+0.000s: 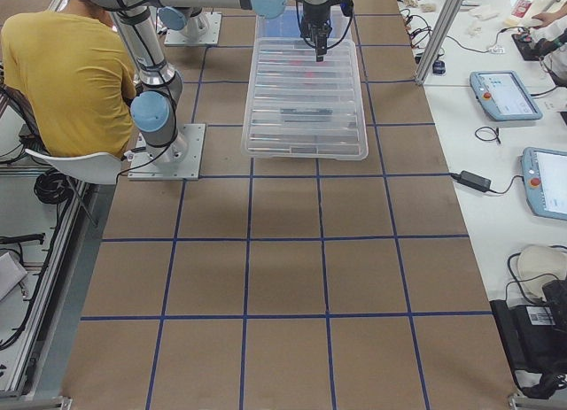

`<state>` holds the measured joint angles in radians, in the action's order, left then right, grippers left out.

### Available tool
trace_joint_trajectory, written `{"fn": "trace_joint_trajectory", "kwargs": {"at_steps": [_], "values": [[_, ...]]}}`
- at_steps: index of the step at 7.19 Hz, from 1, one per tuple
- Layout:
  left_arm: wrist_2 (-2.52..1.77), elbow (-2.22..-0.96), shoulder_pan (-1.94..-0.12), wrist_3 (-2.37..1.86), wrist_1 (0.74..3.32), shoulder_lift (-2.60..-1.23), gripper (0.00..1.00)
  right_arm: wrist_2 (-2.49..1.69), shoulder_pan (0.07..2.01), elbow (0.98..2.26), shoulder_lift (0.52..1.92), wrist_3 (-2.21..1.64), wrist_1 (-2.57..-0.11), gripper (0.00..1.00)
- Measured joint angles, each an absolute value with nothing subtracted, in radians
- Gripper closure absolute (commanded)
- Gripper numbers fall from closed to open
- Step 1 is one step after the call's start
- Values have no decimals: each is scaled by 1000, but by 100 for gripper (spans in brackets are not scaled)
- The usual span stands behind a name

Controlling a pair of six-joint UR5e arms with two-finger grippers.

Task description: Place red block in blue tray from box

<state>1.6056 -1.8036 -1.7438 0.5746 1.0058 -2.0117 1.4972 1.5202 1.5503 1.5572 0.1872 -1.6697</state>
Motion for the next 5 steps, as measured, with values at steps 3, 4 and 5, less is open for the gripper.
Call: {"fn": "trace_joint_trajectory", "kwargs": {"at_steps": [3, 4, 5], "values": [[1598, -1791, -1749, 381, 1008, -1964, 95, 1497, 1520, 1552, 1556, 187, -1672, 0], [1596, -1785, -1751, 320, 1008, -1943, 95, 1497, 1520, 1553, 1556, 187, -1672, 0], [1598, -1779, -1752, 267, 1014, -1918, 95, 1497, 1520, 1554, 1555, 187, -1673, 0]]}}
